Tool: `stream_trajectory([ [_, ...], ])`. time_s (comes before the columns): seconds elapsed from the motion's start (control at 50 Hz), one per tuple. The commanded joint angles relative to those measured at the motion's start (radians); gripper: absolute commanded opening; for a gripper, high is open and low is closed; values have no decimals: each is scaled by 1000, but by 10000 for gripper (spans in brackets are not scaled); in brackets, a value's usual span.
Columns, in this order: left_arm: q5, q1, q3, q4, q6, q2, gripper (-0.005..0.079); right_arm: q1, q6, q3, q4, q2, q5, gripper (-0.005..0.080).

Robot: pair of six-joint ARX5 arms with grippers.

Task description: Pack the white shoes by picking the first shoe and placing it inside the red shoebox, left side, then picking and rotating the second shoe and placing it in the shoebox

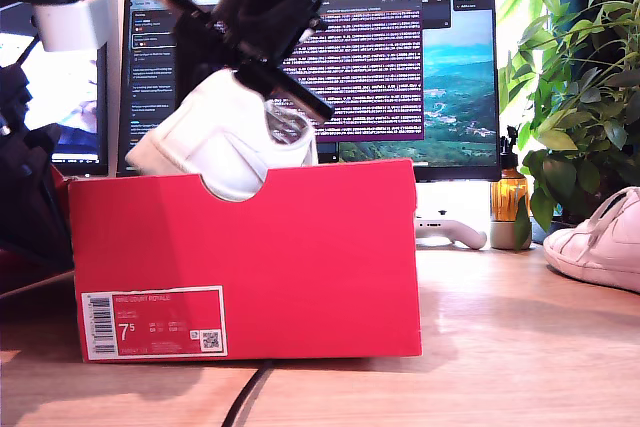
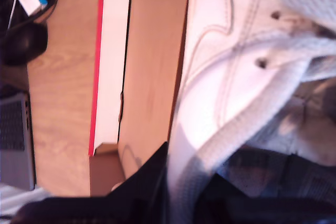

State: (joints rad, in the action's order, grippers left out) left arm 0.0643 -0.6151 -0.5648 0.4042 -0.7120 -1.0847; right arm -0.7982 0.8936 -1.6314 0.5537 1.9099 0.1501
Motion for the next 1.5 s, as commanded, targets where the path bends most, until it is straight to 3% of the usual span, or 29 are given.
stream_trajectory([
  [0.0, 2, -2, -10, -9, 6, -9, -19, 6, -3, -26, -21, 14, -9, -13],
  [0.64, 3, -2, -10, -9, 6, -9, -19, 8, -3, -26, -18, 113, -108, -8],
  [0.74, 4, -2, -10, -8, 6, -9, -19, 8, -3, -26, -10, 122, -100, 95],
  [0.84, 4, -2, -10, -8, 6, -9, -19, 5, -5, -26, -12, 122, -85, 257],
  [1.12, 3, -2, -10, -8, 6, -9, -19, -7, -38, -46, -31, 122, -69, 268],
  [1.26, 3, -2, -10, -8, 7, -9, -19, 3, -130, -140, 57, 112, -56, 268],
  [1.48, -5, -2, -10, -9, 7, -9, -19, 38, -263, -402, 325, 110, -61, 268],
])
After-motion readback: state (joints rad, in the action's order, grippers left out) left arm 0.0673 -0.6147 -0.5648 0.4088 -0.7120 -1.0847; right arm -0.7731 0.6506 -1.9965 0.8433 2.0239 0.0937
